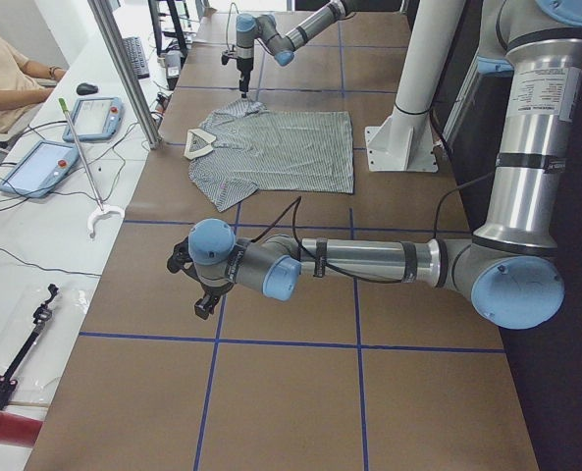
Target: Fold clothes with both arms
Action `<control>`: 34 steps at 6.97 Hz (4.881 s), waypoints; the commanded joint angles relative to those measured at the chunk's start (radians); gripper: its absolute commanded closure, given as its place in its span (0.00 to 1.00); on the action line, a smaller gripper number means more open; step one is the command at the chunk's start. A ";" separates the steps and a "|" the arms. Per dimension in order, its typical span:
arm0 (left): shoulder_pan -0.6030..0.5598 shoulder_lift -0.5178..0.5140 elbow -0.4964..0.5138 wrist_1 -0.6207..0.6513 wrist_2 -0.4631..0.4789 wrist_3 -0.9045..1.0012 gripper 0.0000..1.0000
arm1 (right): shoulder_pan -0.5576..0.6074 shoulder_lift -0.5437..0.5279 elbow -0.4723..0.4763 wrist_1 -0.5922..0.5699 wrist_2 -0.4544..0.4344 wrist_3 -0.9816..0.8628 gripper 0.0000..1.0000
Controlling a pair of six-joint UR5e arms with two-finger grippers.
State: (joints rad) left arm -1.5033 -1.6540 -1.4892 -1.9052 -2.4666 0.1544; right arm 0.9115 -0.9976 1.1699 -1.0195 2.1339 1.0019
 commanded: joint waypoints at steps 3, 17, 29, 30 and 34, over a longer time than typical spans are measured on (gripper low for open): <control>0.000 0.006 0.003 0.000 0.000 0.001 0.00 | -0.005 0.022 0.002 0.001 -0.002 0.001 1.00; 0.308 -0.151 -0.006 -0.331 0.000 -0.758 0.00 | -0.112 0.090 0.194 0.001 -0.211 0.354 0.00; 0.640 -0.526 0.340 -0.328 0.518 -1.084 0.30 | 0.115 -0.150 0.314 0.030 0.073 0.221 0.00; 0.641 -0.524 0.342 -0.328 0.518 -1.084 0.36 | 0.115 -0.150 0.314 0.030 0.073 0.221 0.00; 0.641 -0.527 0.334 -0.327 0.520 -1.082 1.00 | 0.115 -0.150 0.310 0.030 0.073 0.221 0.00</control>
State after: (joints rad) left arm -0.8622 -2.1810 -1.1516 -2.2328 -1.9471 -0.9286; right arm 1.0262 -1.1467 1.4824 -0.9894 2.2084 1.2238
